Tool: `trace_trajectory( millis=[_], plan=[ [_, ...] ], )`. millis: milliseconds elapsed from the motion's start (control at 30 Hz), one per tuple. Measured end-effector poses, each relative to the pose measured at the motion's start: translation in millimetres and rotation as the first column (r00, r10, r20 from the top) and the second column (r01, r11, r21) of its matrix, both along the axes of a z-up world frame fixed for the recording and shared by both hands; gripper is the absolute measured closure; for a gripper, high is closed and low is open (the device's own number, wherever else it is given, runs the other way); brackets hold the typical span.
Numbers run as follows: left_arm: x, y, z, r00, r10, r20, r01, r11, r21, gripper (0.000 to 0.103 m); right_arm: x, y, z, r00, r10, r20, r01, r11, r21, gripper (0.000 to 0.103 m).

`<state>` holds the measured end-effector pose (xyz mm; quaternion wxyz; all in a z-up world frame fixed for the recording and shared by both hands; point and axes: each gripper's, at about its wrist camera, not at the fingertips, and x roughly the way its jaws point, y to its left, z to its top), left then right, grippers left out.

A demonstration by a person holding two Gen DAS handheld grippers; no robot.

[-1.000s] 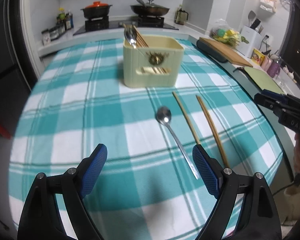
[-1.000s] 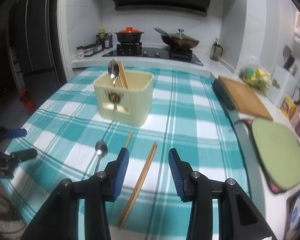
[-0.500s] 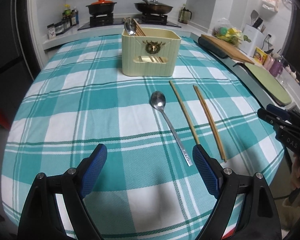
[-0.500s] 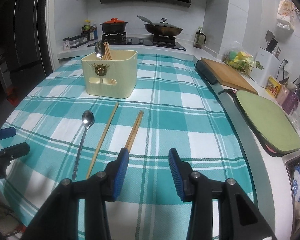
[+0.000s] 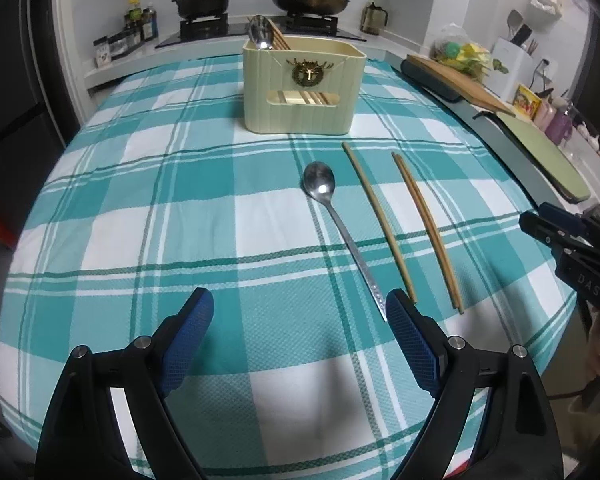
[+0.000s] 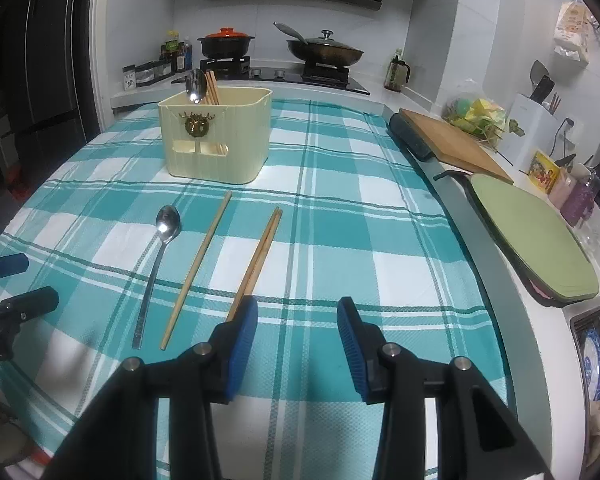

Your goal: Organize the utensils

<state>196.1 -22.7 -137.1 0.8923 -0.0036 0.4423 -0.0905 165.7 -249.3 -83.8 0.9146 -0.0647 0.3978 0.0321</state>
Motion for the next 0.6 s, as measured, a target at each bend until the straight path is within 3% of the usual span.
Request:
trace_trajectory(
  millis=[467, 600],
  plan=[
    [33, 3, -30, 0.995, 0.042, -0.087, -0.047, 0.997, -0.055, 0.014, 4, -13, -32, 0.997, -0.025, -0.067, 0.03, 0.997, 0.074, 0.061],
    [62, -19, -35, 0.998, 0.029, -0.064, -0.029, 1.0, -0.007, 0.014, 6, -12, -40, 0.996, -0.025, -0.081, 0.033, 0.995, 0.092, 0.061]
  ],
)
